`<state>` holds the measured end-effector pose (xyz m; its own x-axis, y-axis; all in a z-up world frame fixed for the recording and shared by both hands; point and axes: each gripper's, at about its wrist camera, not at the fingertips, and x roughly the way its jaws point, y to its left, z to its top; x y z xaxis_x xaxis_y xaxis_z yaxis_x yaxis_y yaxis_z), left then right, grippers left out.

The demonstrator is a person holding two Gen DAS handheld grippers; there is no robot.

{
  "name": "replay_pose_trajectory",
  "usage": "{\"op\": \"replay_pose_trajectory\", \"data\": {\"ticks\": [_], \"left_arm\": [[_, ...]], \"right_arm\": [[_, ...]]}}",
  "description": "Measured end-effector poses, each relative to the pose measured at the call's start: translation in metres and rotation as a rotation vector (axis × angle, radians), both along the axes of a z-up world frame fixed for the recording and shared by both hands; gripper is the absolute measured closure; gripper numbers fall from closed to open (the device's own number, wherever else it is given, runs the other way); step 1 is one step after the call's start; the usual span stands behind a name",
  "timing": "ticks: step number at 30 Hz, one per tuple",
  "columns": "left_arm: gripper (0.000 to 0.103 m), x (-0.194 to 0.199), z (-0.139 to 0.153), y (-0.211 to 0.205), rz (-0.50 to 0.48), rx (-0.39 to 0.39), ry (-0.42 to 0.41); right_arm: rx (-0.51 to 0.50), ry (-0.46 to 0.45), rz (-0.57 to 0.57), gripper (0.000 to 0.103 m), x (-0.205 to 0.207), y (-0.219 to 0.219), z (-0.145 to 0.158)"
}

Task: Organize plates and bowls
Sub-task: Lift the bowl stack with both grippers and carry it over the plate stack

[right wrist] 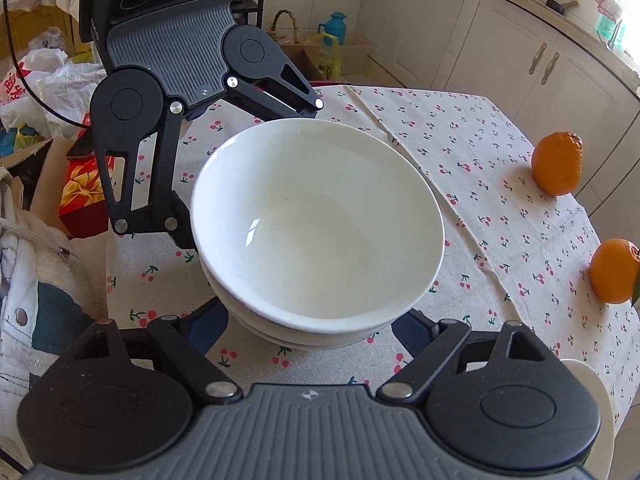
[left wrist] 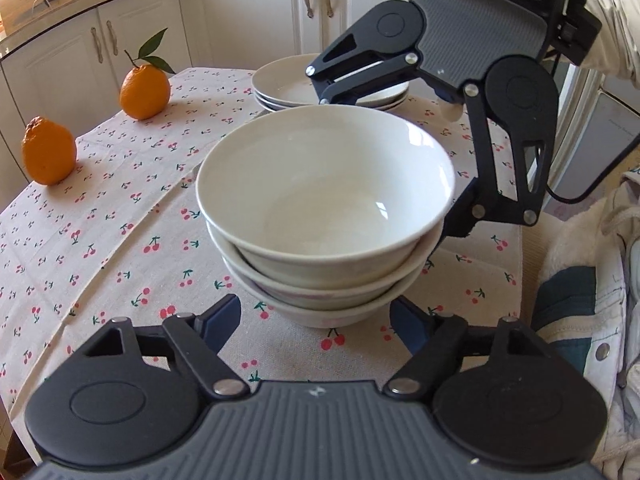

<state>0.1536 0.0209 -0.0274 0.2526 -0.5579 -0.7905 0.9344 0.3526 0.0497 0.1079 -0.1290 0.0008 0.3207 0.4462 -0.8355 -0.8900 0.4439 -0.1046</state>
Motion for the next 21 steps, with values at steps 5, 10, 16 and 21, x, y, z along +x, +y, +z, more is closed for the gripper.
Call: {"op": "replay_pose_trajectory", "data": {"ticks": [5, 10, 16, 21], "left_arm": [[0.023, 0.001, 0.003, -0.001, -0.055, -0.006, 0.009], [0.023, 0.006, 0.001, -0.002, -0.081, -0.01, 0.032], [0.023, 0.009, 0.0, 0.0, -0.092, -0.024, 0.052], [0.023, 0.011, -0.001, -0.001, -0.098, -0.027, 0.06]], "right_arm": [[0.001, 0.03, 0.012, 0.013, 0.006, -0.001, -0.001], [0.015, 0.065, 0.011, 0.013, 0.012, -0.001, -0.002], [0.027, 0.093, 0.011, 0.013, 0.017, -0.001, -0.005], [0.03, 0.099, 0.009, 0.013, 0.019, 0.0, -0.005]]}}
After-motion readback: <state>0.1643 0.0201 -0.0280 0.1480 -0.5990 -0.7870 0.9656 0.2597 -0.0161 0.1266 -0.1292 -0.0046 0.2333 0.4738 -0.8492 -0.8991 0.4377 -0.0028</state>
